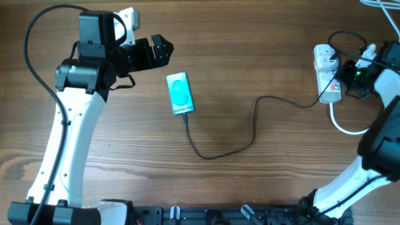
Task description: Plug charger to phone and switch on socket
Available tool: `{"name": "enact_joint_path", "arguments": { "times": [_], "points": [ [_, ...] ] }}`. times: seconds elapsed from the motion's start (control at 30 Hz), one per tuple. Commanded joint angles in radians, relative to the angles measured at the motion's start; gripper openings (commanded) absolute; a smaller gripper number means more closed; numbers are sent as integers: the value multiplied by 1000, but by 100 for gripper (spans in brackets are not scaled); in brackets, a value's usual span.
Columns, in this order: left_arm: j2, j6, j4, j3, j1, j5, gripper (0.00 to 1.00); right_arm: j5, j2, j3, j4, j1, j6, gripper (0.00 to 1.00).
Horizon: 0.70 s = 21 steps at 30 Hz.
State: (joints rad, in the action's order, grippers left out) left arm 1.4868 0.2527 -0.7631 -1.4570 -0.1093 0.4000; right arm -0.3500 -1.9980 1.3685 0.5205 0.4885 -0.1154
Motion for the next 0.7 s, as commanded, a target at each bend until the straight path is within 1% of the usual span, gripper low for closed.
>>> {"name": "enact_joint_path", "arguments": {
  "times": [0.0,0.13,0.23,0.37,0.4,0.43,0.47,0.5,0.53,0.57,0.6,0.63,0.67],
  "points": [
    [2,2,2,-9,9,-9,100,7,193,13,55,5,-15,4],
    [2,2,2,-9,9,-9,100,-31,345,13,151,-11,31,4],
    [2,2,2,-9,9,-9,100,-88,500,13,248,-48,67,4],
    [2,2,2,-9,9,-9,100,-100,652,13,344,-127,112,5],
    [2,2,2,-9,9,-9,100,-100,702,13,380,-165,114,5],
    [2,2,2,-9,9,-9,100,-100,745,13,410,-202,112,9],
    [2,1,2,-9,9,-9,100,-99,774,13,428,-228,112,15],
    [2,2,2,-9,9,-9,100,-100,803,13,446,-254,108,24],
    [2,2,2,-9,9,-9,100,-100,835,13,464,-280,78,41],
    [2,2,2,-9,9,-9,100,-100,852,13,472,-291,56,63],
    [2,2,2,-9,9,-9,100,-101,867,13,476,-298,16,89],
    [2,2,2,-9,9,-9,100,-100,880,13,481,-301,-53,100],
    [2,2,2,-9,9,-9,100,-100,888,13,484,-301,-144,100]
  ]
}}
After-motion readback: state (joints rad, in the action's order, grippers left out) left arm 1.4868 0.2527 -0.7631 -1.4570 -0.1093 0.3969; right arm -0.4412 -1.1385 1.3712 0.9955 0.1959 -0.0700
